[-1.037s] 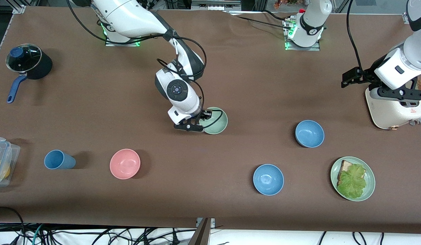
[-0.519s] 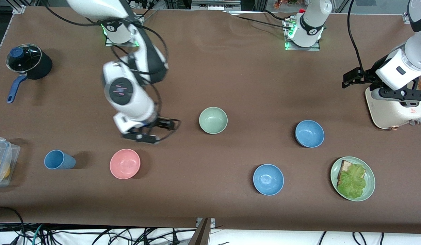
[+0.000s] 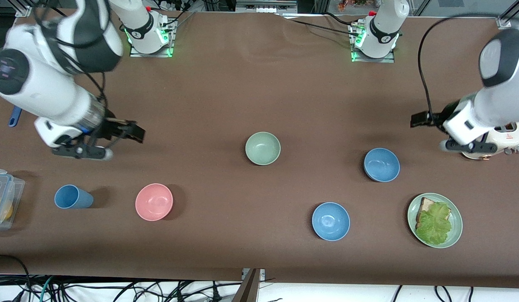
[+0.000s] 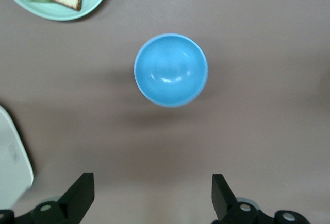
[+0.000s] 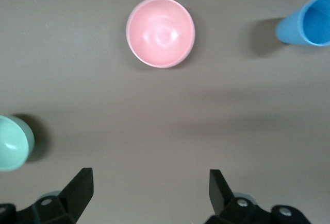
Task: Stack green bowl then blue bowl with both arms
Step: 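Return the right gripper to rest while the left gripper reaches the blue bowl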
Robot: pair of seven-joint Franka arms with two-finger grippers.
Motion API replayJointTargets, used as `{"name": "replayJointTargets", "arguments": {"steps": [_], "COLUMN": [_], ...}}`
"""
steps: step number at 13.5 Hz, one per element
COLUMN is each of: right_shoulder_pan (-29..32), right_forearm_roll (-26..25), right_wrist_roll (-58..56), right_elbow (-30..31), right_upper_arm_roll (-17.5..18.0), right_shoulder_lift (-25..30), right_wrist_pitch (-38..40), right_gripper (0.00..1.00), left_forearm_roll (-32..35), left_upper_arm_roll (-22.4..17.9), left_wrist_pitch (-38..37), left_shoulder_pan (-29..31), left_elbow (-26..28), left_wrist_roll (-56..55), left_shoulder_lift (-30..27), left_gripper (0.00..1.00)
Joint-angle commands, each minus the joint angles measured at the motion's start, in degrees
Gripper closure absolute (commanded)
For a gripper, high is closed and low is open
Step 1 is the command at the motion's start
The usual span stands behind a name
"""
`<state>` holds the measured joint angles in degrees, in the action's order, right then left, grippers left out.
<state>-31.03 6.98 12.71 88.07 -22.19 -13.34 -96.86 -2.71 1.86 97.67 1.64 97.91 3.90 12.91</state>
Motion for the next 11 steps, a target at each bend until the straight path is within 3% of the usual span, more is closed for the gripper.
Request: {"name": "replayJointTargets", "arguments": {"steps": [1, 2, 4, 5, 7, 10, 11], "right_shoulder_pan": [2.09, 6.73, 19.29, 22.30, 24.00, 24.97, 24.80], "right_forearm_roll": [0.32, 0.05, -0.65, -2.04, -6.34, -7.86, -7.77], "right_wrist_roll": [-4.18, -5.32, -8.31, -8.67, -8.50, -8.32, -8.06], "right_elbow": [3.59, 4.13, 4.48, 5.00, 7.20, 7.47, 7.12], "right_upper_arm_roll": [-0.76, 2.99, 14.14, 16.80, 19.72, 21.14, 21.22], "right_shoulder_lift": [4.54, 5.51, 6.66, 7.62, 9.55, 10.09, 9.91], "right_wrist_pitch": [2.64, 2.82, 2.99, 3.08, 2.99, 3.17, 3.17], "right_gripper": [0.01, 0.01, 0.01, 0.01, 0.01, 0.01, 0.01], "left_forearm_roll": [-0.46, -0.46, -0.46, -0.46, -0.28, 3.58, 3.58], "left_upper_arm_roll": [0.16, 0.25, 0.60, 0.69, 0.69, 0.69, 0.78], "left_wrist_pitch": [10.82, 16.79, 26.21, 30.60, 38.69, 44.95, 45.23], "left_shoulder_pan": [2.83, 3.63, 3.37, 2.93, 2.49, 2.40, 2.40], "left_elbow": [3.58, 6.65, 13.41, 16.58, 21.08, 20.83, 20.65], "left_wrist_roll": [7.93, 11.27, 13.06, 13.15, 13.59, 14.12, 14.12], "left_shoulder_lift": [4.82, 5.88, 6.07, 6.16, 7.29, 11.86, 12.74], "left_gripper": [0.00, 0.00, 0.00, 0.00, 0.00, 0.00, 0.06]}}
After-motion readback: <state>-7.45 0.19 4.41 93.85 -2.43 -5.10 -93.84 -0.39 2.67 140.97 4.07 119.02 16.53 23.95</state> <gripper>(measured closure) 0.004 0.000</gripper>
